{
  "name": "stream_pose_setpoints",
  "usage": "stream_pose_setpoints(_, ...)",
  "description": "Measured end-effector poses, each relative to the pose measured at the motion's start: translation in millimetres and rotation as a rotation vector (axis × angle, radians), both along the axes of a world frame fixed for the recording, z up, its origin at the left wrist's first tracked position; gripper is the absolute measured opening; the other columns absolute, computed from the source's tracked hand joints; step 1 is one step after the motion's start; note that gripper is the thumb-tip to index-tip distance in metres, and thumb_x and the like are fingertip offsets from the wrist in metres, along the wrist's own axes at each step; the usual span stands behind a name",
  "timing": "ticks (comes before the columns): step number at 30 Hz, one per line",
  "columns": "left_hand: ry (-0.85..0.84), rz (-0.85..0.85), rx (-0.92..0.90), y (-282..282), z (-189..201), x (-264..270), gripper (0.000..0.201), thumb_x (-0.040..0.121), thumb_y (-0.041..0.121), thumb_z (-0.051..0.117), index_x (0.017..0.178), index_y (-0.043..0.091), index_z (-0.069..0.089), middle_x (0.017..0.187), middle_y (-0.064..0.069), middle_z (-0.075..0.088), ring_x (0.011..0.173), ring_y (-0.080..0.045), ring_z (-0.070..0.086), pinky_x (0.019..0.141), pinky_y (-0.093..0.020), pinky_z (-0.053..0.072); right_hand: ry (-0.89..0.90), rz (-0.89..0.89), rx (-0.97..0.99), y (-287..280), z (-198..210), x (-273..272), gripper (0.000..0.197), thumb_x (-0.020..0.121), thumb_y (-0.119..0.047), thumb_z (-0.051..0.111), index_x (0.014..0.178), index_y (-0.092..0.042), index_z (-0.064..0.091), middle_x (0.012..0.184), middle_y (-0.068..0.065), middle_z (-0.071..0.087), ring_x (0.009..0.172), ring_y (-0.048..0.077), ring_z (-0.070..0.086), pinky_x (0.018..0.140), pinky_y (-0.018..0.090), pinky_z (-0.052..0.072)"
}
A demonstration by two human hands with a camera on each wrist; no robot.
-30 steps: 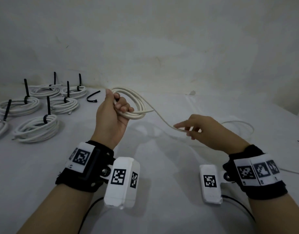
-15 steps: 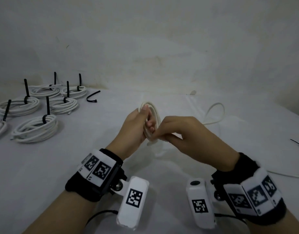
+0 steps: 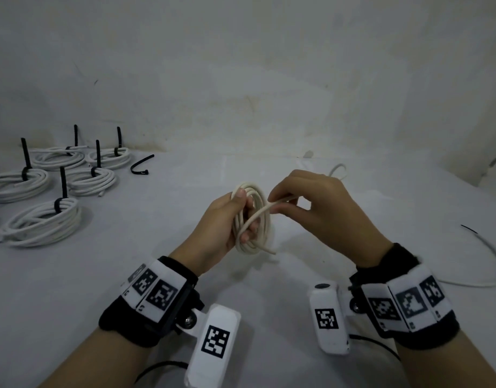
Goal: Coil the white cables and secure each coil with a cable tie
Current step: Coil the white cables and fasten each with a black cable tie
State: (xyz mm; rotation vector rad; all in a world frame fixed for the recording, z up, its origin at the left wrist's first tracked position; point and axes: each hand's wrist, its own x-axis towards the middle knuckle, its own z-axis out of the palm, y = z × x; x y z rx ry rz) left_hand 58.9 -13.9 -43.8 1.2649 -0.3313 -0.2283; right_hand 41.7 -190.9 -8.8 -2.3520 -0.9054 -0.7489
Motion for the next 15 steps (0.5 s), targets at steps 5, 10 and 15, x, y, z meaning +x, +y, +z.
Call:
stream_pose_setpoints(5,0.039,-0.162,0.031,-3,2,-4,0.038,0.1,0.032,0.026,0.085,0.005,0.048,0.05,-0.001,0.044,0.034,-0.008,0.032,0.05,-0.024,0.042,-0.12,-0.067,0.144,1,-3,3,0.023,0.078,-0.031,0.076,0.076,-0.01,0.065,0.071,-0.003,0.062,0.061,0.011,0.055,0.059,0.026,0.047)
stream_pose_setpoints(10,0.131,-0.309,-0.044,-7,4,-10,0.048,0.093,0.049,0.022,0.075,0.011,0.044,0.047,0.004,0.03,0.032,-0.005,0.024,0.047,-0.021,0.039,-0.043,-0.114,0.332,-5,-15,17,0.013,0.081,-0.017,0.076,0.075,-0.009,0.068,0.07,-0.001,0.065,0.065,0.011,0.058,0.062,0.021,0.048)
stream_pose_setpoints(15,0.134,-0.168,-0.164,2,13,-6,0.045,0.093,0.05,0.028,0.072,0.013,0.042,0.044,0.006,0.026,0.03,-0.003,0.021,0.042,-0.019,0.037,0.025,-0.168,0.332,-15,-24,26,0.011,0.089,-0.02,0.066,0.082,-0.011,0.068,0.075,-0.004,0.067,0.074,0.009,0.06,0.069,0.014,0.046)
